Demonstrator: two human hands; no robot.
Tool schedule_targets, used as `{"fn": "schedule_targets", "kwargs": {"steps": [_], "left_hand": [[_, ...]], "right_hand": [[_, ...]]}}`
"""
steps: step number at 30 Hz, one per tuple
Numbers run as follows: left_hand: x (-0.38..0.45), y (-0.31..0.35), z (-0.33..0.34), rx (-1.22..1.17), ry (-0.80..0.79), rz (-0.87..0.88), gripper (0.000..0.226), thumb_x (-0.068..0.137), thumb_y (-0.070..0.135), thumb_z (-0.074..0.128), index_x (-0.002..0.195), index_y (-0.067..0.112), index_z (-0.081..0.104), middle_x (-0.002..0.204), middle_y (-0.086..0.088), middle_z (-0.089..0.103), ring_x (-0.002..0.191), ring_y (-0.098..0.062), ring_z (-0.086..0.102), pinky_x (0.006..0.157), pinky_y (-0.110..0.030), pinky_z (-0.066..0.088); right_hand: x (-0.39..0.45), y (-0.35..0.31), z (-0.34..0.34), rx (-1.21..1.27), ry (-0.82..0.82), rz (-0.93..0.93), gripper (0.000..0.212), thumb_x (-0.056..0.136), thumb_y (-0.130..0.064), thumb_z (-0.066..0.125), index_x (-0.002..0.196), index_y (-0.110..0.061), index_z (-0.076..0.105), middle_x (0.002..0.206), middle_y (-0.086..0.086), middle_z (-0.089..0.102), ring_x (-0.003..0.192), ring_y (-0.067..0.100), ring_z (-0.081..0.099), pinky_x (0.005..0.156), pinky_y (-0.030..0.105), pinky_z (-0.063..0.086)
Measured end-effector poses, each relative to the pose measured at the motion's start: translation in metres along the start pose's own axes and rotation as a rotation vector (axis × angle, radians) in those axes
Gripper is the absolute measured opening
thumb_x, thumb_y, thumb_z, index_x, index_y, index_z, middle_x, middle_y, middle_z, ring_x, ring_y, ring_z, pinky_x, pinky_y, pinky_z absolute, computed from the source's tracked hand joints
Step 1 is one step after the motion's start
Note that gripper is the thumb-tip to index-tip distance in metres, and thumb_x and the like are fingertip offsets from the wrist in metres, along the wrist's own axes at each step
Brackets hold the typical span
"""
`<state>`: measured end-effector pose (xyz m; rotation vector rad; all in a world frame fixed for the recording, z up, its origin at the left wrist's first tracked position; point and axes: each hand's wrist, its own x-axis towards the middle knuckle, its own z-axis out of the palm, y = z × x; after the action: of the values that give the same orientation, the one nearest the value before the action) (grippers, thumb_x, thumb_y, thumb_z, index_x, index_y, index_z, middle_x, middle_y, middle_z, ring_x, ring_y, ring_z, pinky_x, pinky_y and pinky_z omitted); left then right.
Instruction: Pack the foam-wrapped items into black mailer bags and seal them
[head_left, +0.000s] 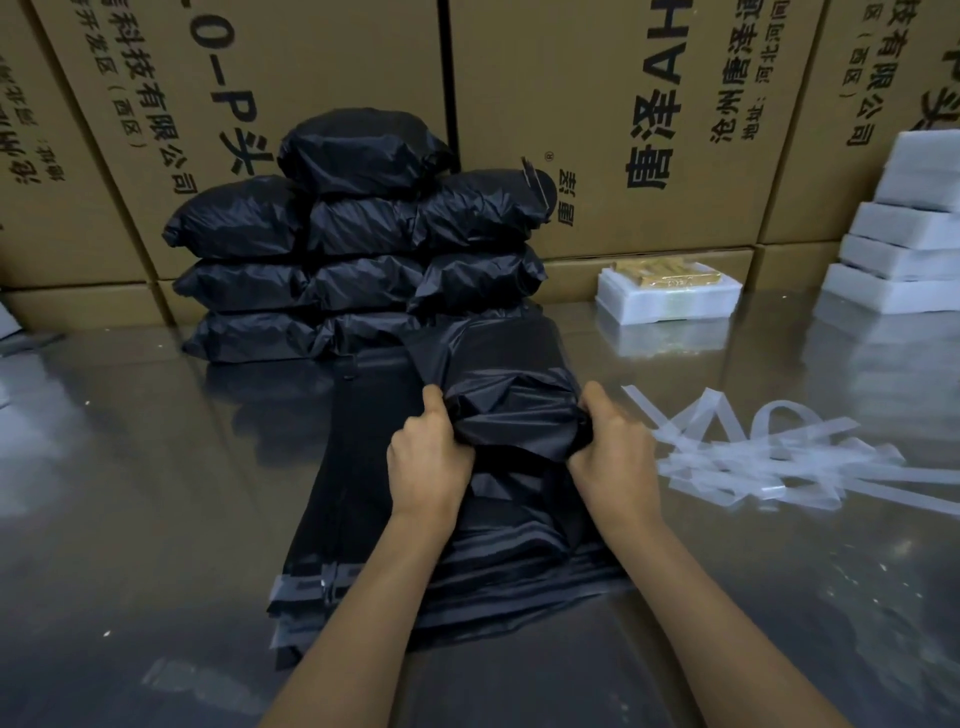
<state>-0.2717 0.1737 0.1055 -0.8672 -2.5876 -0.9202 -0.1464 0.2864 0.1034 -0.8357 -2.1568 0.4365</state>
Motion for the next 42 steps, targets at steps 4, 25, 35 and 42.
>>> {"fn": "schedule_targets", "kwargs": {"steps": [4, 25, 35, 42], "left_hand": [[0.003, -0.004, -0.002, 0.047, -0.029, 0.071, 0.043, 0.084, 0.001, 0.055, 0.124, 0.008, 0.043, 0.066, -0.003, 0.050, 0.058, -0.026, 0.048, 0.056, -0.035, 0.038], [-0.060, -0.067, -0.065, 0.377, -0.475, 0.254, 0.090, 0.091, 0.003, 0.048, 0.156, 0.037, -0.005, 0.164, 0.006, 0.018, 0.151, -0.017, 0.015, 0.123, -0.038, 0.013], [-0.088, -0.059, -0.092, -0.123, -0.045, -0.001, 0.043, 0.094, 0.012, 0.050, 0.121, 0.043, 0.062, 0.080, 0.025, 0.064, 0.069, 0.004, 0.059, 0.061, -0.017, 0.041], [-0.073, -0.030, -0.102, -0.246, -0.090, -0.049, 0.025, 0.096, 0.018, 0.056, 0.104, 0.040, 0.065, 0.086, 0.015, 0.067, 0.075, 0.000, 0.059, 0.072, -0.034, 0.052]], "right_hand": [[0.006, 0.005, -0.013, -0.075, -0.137, -0.029, 0.048, 0.074, 0.015, 0.050, 0.112, -0.013, 0.055, 0.078, 0.008, 0.059, 0.071, 0.029, 0.055, 0.058, 0.033, 0.039], [-0.049, 0.069, -0.086, 0.275, -0.605, -0.017, 0.086, 0.088, 0.016, 0.047, 0.147, -0.047, 0.038, 0.141, -0.021, 0.044, 0.126, -0.002, 0.044, 0.091, -0.001, 0.038], [-0.087, 0.064, -0.112, 0.496, -0.399, 0.051, 0.038, 0.083, 0.008, 0.070, 0.100, -0.026, 0.072, 0.102, -0.003, 0.067, 0.101, 0.015, 0.059, 0.094, 0.024, 0.046], [-0.086, 0.023, -0.099, -0.103, -0.381, -0.463, 0.029, 0.080, -0.017, 0.065, 0.102, -0.035, 0.070, 0.095, -0.011, 0.038, 0.091, 0.010, 0.036, 0.079, 0.022, 0.029]]}}
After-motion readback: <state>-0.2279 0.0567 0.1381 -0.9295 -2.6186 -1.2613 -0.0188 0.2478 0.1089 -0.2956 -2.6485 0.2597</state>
